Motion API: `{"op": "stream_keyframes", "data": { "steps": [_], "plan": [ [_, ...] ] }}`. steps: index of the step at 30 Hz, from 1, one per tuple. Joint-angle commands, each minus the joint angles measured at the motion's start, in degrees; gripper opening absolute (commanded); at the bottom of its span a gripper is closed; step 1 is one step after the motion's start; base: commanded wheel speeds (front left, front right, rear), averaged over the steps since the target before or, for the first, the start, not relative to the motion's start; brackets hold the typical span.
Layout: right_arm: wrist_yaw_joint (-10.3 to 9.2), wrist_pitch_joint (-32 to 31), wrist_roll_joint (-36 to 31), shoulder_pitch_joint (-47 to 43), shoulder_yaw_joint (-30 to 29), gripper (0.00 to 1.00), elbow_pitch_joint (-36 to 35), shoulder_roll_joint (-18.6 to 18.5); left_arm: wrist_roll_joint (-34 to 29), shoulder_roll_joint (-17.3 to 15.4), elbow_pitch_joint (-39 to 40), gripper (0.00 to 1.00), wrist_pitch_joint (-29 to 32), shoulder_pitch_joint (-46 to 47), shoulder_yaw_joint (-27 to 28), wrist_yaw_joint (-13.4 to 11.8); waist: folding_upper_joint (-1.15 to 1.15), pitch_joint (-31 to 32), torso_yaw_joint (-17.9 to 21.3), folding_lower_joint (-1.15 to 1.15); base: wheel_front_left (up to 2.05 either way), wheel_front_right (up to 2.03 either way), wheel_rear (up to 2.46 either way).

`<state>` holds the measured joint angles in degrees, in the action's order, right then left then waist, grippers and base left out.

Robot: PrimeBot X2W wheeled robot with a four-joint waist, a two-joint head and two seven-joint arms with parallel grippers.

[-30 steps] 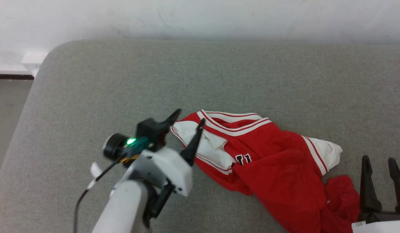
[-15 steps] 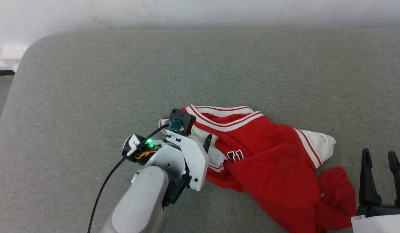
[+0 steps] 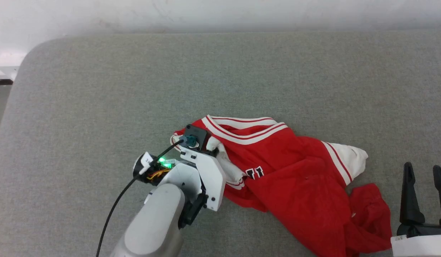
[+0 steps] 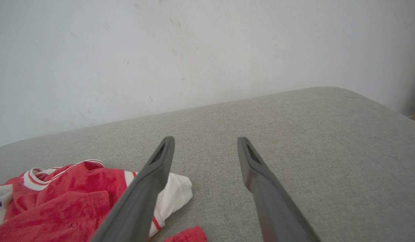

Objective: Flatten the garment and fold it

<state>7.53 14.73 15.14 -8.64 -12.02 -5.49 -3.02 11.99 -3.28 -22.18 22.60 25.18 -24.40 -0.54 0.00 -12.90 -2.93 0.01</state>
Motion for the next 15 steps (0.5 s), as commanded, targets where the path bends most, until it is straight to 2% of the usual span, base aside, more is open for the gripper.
{"op": "stream_keyframes", "data": {
  "steps": [1,6,10,15],
  "plan": [
    [-0.04,0.3,0.0,-0.1,0.0,1.00,0.1,0.1,0.6,-0.1,0.4,0.00,-0.6,1.1,0.1,0.0,0.00,0.7,-0.7,-0.01,0.00,0.00,0.00],
    [-0.04,0.3,-0.4,-0.6,0.3,1.00,0.4,0.1,4.6,0.1,6.5,0.00,-6.1,0.5,2.1,-0.1,0.00,3.1,-2.1,-0.01,0.00,0.00,0.00],
    [-0.04,0.3,-0.6,-1.7,0.0,1.00,0.4,0.1,10.1,0.1,14.7,0.00,-8.4,-4.3,5.5,-0.3,0.00,4.3,-3.3,-0.01,0.00,0.00,0.00],
    [-0.04,0.3,-0.7,-2.3,0.0,1.00,0.3,0.1,15.6,-3.3,21.3,0.00,-9.2,-15.4,10.8,-0.5,0.00,4.1,-4.3,-0.01,0.00,0.00,0.00]
  ]
}}
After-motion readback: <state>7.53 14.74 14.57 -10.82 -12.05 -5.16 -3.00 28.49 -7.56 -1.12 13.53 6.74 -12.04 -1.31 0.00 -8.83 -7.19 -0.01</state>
